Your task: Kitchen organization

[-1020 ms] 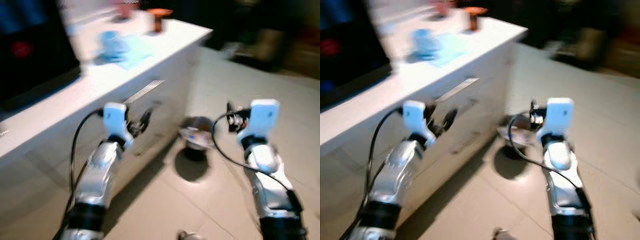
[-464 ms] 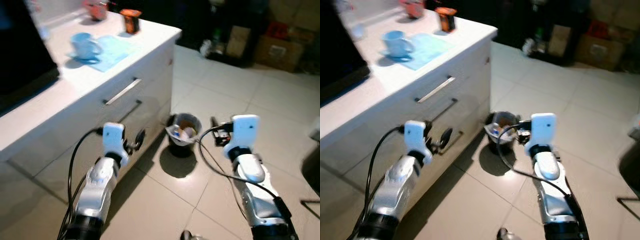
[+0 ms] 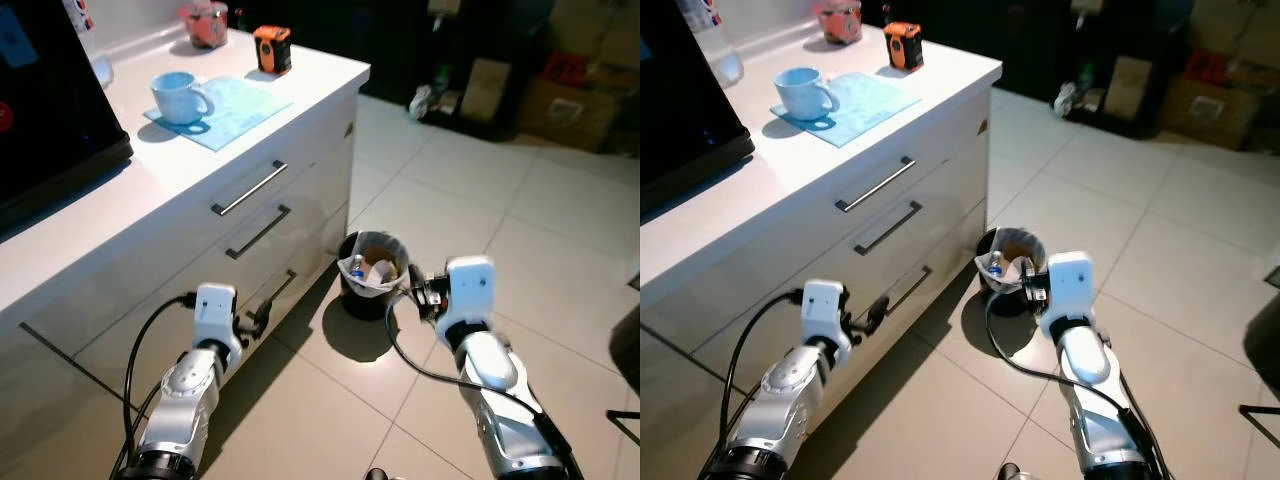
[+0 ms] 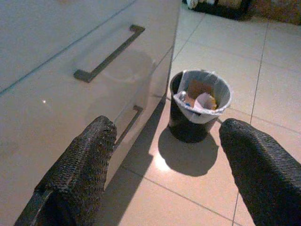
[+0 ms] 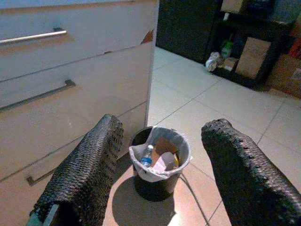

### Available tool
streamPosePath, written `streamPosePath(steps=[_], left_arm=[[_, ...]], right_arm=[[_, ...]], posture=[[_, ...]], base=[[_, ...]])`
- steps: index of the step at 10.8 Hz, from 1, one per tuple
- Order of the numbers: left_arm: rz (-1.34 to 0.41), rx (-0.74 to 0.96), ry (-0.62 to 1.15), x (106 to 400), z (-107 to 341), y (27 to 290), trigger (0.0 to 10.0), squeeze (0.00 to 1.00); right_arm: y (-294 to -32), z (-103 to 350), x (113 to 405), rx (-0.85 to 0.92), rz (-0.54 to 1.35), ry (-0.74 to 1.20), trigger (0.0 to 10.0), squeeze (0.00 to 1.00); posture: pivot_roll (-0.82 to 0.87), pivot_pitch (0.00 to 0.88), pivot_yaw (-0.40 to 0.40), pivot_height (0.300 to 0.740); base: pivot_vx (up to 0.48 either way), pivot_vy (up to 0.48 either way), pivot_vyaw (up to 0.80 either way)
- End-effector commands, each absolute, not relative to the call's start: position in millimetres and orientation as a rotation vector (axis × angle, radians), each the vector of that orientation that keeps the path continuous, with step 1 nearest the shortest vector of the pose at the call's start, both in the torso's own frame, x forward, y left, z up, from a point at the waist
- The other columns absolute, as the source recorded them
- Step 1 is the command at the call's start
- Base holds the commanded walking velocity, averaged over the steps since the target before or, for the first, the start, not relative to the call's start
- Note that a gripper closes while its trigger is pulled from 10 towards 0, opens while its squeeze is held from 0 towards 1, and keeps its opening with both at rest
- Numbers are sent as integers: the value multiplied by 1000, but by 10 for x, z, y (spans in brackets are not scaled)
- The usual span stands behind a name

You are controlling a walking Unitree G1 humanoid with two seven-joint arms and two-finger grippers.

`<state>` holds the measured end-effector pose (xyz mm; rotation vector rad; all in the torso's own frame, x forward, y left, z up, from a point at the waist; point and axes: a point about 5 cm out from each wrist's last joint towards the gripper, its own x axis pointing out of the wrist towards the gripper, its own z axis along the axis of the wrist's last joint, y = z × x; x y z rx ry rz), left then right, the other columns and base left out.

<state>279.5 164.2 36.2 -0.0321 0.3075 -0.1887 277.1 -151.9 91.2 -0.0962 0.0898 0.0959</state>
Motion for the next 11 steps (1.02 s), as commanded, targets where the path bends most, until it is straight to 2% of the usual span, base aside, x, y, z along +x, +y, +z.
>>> streamPosePath(steps=[1, 11], left_arm=[[-189, -31, 338, 2757, 296, 1689, 10000, 0], [-225, -79, 381, 2748, 151, 1625, 10000, 0]], right_arm=[[-1506, 884, 2748, -105, 100, 93, 10000, 0], [-1529, 696, 2654, -112, 121, 143, 10000, 0]], posture=[[-7, 48, 63, 740], [-7, 51, 65, 740]], base=[[0, 0, 0], [0, 0, 0]])
